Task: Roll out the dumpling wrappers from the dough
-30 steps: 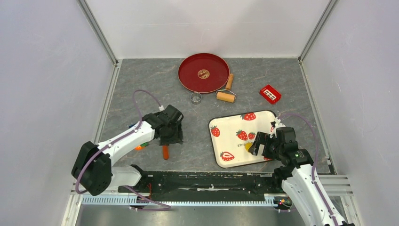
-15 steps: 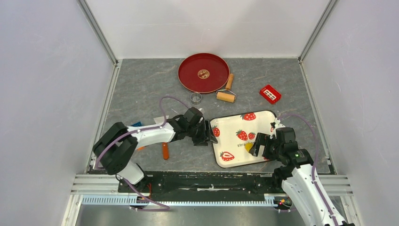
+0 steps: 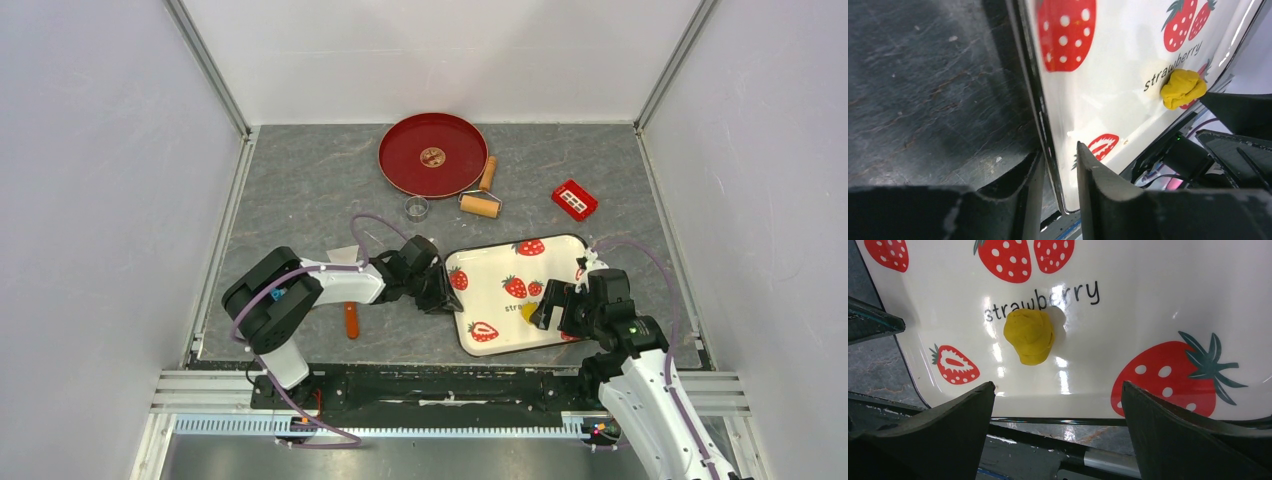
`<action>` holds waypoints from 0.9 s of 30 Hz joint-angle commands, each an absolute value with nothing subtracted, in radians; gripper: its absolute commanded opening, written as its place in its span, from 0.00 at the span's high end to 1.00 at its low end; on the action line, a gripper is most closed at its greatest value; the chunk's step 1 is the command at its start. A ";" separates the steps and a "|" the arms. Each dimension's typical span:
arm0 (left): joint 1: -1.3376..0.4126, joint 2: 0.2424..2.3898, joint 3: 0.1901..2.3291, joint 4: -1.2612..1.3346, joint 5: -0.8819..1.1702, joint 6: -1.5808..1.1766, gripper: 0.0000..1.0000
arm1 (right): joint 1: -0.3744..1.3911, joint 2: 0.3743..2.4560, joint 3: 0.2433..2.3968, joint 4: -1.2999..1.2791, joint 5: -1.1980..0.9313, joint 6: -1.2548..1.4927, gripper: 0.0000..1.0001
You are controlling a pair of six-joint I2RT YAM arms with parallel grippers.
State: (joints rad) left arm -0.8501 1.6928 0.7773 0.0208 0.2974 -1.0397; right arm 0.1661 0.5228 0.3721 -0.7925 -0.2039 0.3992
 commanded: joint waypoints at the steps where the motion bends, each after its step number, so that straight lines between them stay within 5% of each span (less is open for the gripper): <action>1: -0.857 1.712 0.746 0.067 0.256 -1.088 0.69 | 0.167 0.517 0.417 -0.788 -0.192 0.394 0.02; 5: -0.856 1.705 0.735 0.016 0.199 -1.105 0.97 | 0.167 0.512 0.413 -0.788 -0.191 0.392 0.02; 16: -0.823 1.620 0.731 -0.183 0.139 -1.010 0.98 | 0.167 0.517 0.421 -0.791 -0.190 0.391 0.02; 27: -0.614 1.383 0.729 -0.563 0.068 -0.725 0.98 | 0.167 0.513 0.416 -0.788 -0.200 0.393 0.02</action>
